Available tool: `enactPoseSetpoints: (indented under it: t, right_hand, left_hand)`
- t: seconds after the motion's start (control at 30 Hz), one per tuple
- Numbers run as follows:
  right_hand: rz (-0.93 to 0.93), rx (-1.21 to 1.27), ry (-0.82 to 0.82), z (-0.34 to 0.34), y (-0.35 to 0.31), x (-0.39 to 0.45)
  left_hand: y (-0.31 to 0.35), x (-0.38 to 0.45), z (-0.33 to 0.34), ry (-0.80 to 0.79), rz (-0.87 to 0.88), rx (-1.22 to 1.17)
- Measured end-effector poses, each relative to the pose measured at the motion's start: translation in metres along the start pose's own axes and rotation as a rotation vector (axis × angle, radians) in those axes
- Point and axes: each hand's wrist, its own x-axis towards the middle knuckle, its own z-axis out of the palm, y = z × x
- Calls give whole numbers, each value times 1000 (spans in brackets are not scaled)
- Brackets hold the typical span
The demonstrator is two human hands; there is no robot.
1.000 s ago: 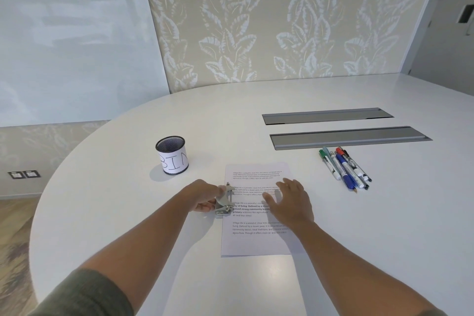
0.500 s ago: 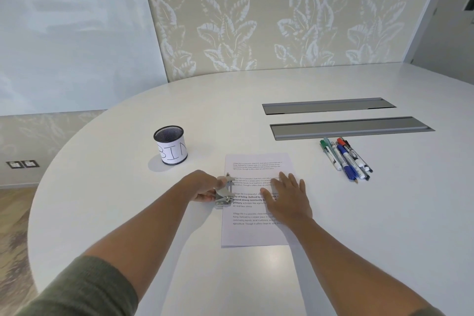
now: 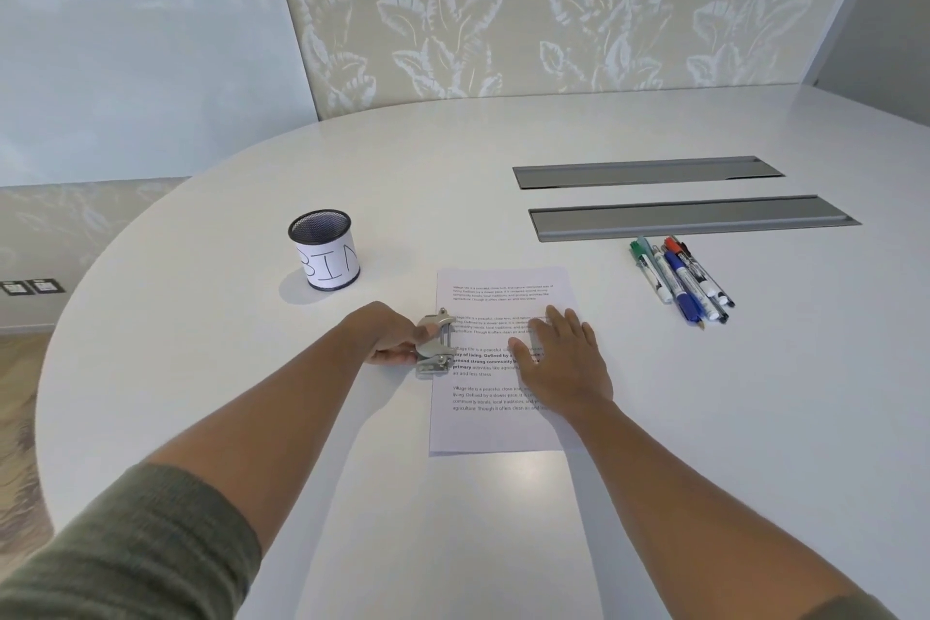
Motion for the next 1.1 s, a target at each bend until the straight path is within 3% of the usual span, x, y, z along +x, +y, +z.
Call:
enactPoseSetpoints:
  t: [0.07, 0.2, 0.3, 0.57, 0.77, 1.1]
  right_hand:
    - [1, 8, 13, -3, -1, -3]
    - [-32, 11, 62, -17, -8, 7]
    - [-46, -5, 88, -24, -11, 12]
    - [-51, -3, 115, -28, -12, 21]
    - [-51, -4, 125, -27, -13, 20]
    - [-43, 9, 122, -27, -12, 21]
  left_hand:
    - [0, -2, -2, 7, 4, 37]
    - [13, -6, -16, 91, 61, 427]
    - [20, -8, -14, 152, 132, 523]
    - [29, 3, -21, 82, 74, 386]
    - [31, 3, -23, 94, 35, 465]
    - [30, 3, -23, 66, -8, 207]
